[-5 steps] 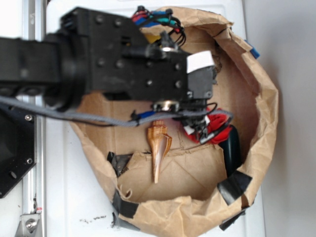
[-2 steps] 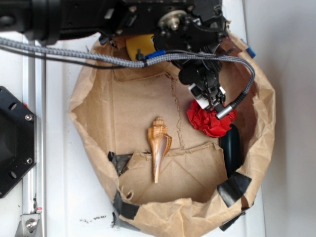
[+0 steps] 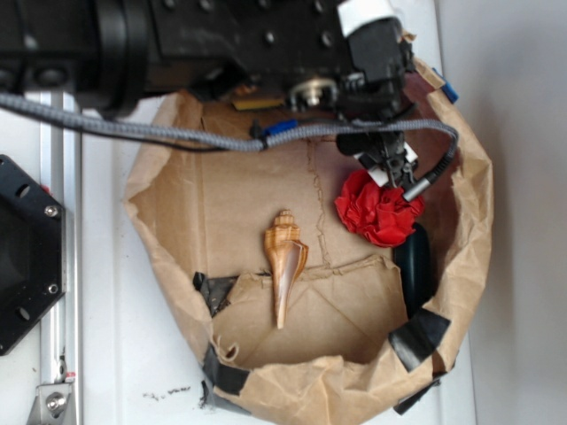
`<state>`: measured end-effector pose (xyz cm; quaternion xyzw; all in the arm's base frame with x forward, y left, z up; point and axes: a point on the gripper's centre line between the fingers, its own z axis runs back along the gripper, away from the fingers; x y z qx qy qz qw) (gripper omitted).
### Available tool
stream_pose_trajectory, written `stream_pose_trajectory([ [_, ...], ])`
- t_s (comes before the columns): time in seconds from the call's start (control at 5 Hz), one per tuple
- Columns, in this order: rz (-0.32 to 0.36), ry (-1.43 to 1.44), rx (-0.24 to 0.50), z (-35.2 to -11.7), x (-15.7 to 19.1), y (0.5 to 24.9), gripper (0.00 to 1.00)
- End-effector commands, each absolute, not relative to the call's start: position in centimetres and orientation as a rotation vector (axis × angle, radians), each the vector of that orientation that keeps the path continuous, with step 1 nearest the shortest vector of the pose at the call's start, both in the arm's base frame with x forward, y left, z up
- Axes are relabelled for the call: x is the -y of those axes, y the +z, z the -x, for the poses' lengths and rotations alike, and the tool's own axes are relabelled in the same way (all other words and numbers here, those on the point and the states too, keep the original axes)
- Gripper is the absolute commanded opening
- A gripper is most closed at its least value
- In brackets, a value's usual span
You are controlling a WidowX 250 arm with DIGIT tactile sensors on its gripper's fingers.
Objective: Grab the rock.
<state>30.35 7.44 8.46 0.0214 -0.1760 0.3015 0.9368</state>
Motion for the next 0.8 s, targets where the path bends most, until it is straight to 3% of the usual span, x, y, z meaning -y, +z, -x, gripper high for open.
stream_pose_trajectory([
  [0.0, -0.038, 0.625, 0.392, -30.6, -8.6, 10.1, 1.00],
  [0.6, -0.049, 0.659, 0.428, -31.5, -8.7, 8.1, 1.00],
])
